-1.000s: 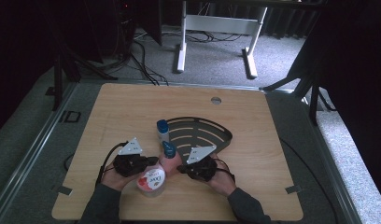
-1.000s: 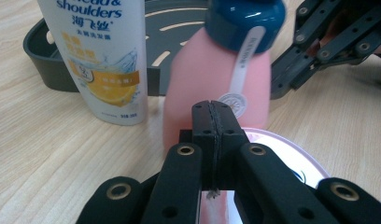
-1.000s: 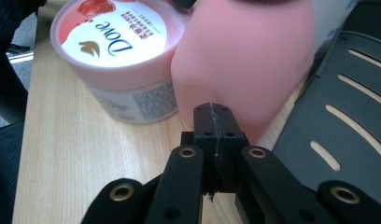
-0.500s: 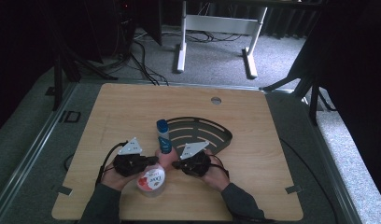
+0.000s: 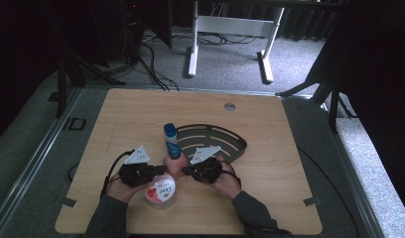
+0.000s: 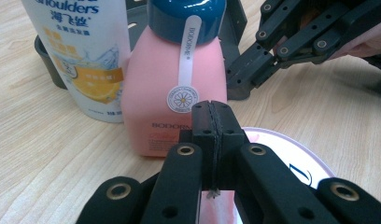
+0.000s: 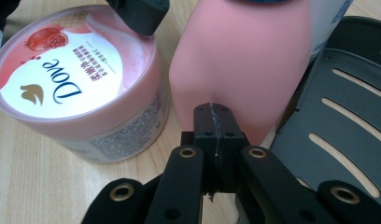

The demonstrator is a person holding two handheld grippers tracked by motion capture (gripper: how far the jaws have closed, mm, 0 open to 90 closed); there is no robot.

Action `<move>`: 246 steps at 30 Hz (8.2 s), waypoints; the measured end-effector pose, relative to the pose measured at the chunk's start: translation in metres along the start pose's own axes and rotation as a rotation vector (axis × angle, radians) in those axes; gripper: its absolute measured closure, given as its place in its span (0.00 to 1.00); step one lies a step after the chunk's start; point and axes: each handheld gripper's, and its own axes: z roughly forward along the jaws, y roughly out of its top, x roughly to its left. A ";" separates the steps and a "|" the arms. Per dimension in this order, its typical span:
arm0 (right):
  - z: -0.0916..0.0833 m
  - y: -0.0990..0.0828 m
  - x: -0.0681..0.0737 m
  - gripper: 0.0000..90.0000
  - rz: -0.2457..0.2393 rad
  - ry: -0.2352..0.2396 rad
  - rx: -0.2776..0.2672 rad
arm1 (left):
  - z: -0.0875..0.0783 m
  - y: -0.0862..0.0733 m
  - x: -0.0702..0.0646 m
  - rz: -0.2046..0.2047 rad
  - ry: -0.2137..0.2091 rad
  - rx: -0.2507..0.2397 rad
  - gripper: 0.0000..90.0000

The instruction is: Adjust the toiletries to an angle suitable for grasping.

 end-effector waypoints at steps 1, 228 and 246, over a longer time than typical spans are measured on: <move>0.000 0.000 0.000 1.00 0.003 0.001 -0.001 | 0.000 0.000 0.000 0.000 0.001 0.001 1.00; -0.025 -0.077 -0.053 1.00 0.270 -0.207 0.015 | 0.091 -0.007 -0.049 0.014 0.112 0.208 0.72; -0.027 -0.077 -0.054 1.00 0.266 -0.209 0.026 | 0.091 -0.008 -0.049 0.009 0.107 0.204 0.71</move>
